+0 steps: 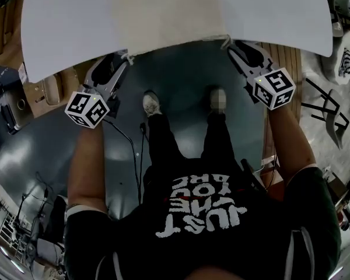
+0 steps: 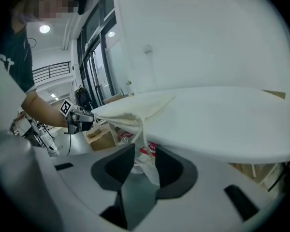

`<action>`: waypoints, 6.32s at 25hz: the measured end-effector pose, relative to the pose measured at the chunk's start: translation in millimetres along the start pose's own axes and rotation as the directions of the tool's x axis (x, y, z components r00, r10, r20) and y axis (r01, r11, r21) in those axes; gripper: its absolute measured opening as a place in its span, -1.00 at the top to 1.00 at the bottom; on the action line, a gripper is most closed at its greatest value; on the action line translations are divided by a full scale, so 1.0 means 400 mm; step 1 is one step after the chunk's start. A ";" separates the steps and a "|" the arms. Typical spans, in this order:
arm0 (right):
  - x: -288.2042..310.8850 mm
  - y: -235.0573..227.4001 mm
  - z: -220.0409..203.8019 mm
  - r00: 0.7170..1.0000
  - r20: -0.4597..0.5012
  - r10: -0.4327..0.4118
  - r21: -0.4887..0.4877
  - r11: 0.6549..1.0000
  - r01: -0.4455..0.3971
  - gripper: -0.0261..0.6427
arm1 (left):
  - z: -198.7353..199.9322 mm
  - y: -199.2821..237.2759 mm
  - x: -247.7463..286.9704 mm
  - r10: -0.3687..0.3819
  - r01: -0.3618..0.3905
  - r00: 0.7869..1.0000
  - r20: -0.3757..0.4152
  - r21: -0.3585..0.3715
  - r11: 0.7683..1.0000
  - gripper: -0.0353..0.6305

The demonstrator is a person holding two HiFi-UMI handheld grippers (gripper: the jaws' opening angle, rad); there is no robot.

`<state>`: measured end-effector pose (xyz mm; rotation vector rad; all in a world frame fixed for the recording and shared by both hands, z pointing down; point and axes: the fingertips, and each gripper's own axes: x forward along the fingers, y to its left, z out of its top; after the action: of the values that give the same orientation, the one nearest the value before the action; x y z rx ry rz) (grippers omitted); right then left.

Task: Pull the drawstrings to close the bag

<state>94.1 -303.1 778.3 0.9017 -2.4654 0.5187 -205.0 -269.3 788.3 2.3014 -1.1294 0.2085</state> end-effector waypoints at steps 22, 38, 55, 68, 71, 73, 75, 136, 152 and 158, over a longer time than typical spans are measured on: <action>0.038 0.000 -0.020 0.995 -0.048 -0.093 -0.017 0.996 0.092 0.61 | 0.030 -0.097 0.048 -0.058 0.056 0.998 0.016 0.118 0.991 0.72; -0.037 0.011 0.078 0.989 0.043 -0.143 -0.104 0.984 0.147 0.89 | 0.061 -0.101 0.021 0.011 -0.011 1.000 0.003 0.143 0.990 0.85; -0.121 -0.034 0.246 0.961 0.087 -0.261 -0.211 0.938 0.274 0.89 | 0.146 -0.142 -0.069 -0.022 0.050 0.994 -0.107 0.262 0.964 0.84; -0.157 -0.060 0.290 0.948 0.091 -0.305 -0.176 0.932 0.317 0.89 | 0.161 -0.176 -0.126 -0.168 0.190 0.977 -0.130 0.178 0.965 0.85; -0.158 -0.057 0.287 0.946 0.084 -0.312 -0.191 0.927 0.323 0.89 | 0.165 -0.160 -0.118 -0.126 0.148 0.984 -0.129 0.173 0.974 0.85; -0.161 -0.063 0.286 0.944 0.079 -0.320 -0.190 0.925 0.330 0.89 | 0.191 -0.154 -0.124 -0.126 0.136 0.989 -0.079 0.138 0.981 0.85; -0.163 -0.062 0.295 0.943 0.080 -0.323 -0.205 0.921 0.332 0.89 | 0.216 -0.142 -0.127 -0.083 0.091 0.995 -0.054 0.169 0.981 0.86; -0.862 0.213 1.529 0.635 0.707 -0.310 -0.432 0.521 0.736 0.89 | 1.536 -0.656 -0.634 -0.035 -0.397 0.853 0.520 0.692 0.603 0.86; -0.933 0.237 1.642 0.618 0.722 -0.312 -0.427 0.503 0.752 0.89 | 1.670 -0.696 -0.671 -0.062 -0.393 0.819 0.570 0.636 0.665 0.86; -0.947 0.229 1.651 0.598 0.722 -0.348 -0.420 0.467 0.778 0.89 | 1.674 -0.697 -0.669 -0.017 -0.432 0.831 0.556 0.663 0.612 0.86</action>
<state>97.7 -371.4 14.4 1.5815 -2.1801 -1.0550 -229.4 -318.5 17.0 3.0923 -1.8987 0.1953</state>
